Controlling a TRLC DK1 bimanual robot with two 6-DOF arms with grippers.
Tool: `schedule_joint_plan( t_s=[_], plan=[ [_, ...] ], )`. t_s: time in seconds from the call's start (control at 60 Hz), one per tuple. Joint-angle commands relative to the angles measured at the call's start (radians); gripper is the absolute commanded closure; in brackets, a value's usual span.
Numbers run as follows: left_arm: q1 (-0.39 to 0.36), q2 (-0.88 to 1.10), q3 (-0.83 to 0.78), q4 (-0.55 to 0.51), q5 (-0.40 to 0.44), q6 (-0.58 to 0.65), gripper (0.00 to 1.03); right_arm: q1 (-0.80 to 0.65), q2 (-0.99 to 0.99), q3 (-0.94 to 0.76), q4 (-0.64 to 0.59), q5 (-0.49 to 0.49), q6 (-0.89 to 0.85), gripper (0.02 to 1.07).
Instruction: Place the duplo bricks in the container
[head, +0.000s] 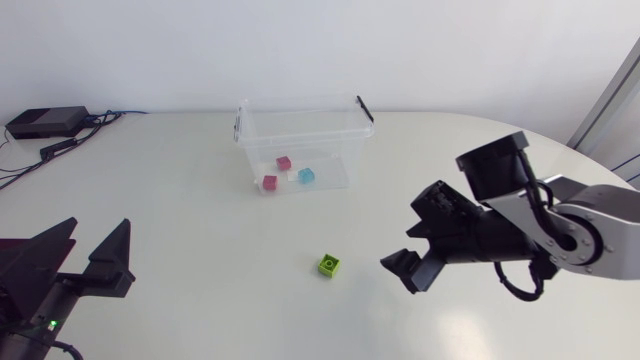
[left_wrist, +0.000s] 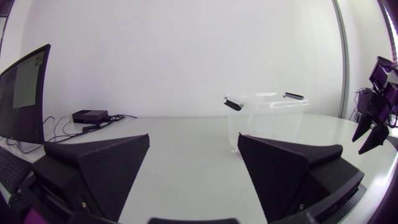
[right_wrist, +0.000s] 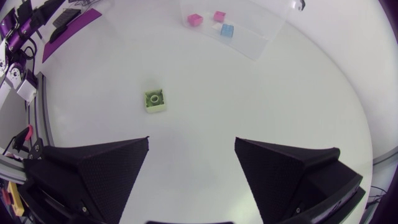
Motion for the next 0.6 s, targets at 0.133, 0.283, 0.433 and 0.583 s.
schedule_joint_plan(
  t_s=[0.133, 0.283, 0.433, 0.583],
  plan=[
    [0.008, -0.012, -0.014, -0.002, -0.006, 0.011, 0.04, 0.053, 0.163, 0.067, 0.056, 0.011, -0.006, 0.07],
    [0.008, -0.012, -0.014, -0.002, -0.006, 0.011, 0.04, 0.118, 0.273, 0.096, 0.093, 0.042, -0.009, 0.07],
    [0.008, -0.012, -0.014, -0.002, -0.006, 0.011, 0.04, 0.159, 0.374, 0.156, 0.104, 0.042, -0.020, 0.07],
    [0.008, -0.012, -0.014, -0.002, -0.006, 0.011, 0.04, 0.185, 0.445, 0.217, 0.102, 0.039, -0.026, 0.07]
  ],
)
